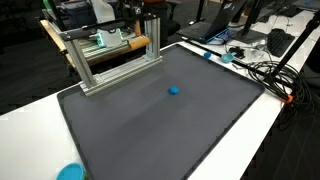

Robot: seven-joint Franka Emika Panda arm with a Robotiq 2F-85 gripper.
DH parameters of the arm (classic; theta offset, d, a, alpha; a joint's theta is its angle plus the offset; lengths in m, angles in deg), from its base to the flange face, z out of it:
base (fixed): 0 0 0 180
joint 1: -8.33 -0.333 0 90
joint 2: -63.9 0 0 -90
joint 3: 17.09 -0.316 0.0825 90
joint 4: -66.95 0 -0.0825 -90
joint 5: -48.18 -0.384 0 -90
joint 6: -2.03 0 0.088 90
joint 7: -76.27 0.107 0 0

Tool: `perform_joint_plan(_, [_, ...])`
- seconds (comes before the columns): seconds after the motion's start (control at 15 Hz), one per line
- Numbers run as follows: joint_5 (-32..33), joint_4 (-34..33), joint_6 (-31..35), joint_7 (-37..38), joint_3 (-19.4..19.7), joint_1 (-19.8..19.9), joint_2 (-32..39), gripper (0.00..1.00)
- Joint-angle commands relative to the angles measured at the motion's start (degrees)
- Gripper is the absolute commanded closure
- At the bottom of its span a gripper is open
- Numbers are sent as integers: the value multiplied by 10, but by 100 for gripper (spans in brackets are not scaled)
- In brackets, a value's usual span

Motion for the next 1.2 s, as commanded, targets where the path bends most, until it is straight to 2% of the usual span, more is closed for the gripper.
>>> perform_joint_plan(0.0, [-4, 13, 7, -10, 5, -6, -9, 73])
perform_joint_plan(0.27, [-6, 4, 24, -1, 4, -3, 1, 74])
perform_joint_plan(0.6, [0, -46, 131, 46, -16, 9, 64, 79])
perform_joint_plan(0.87, [15, -130, 156, 88, -38, 22, 157, 79])
perform_joint_plan(1.13, [44, -264, 110, 103, -42, 32, 271, 79])
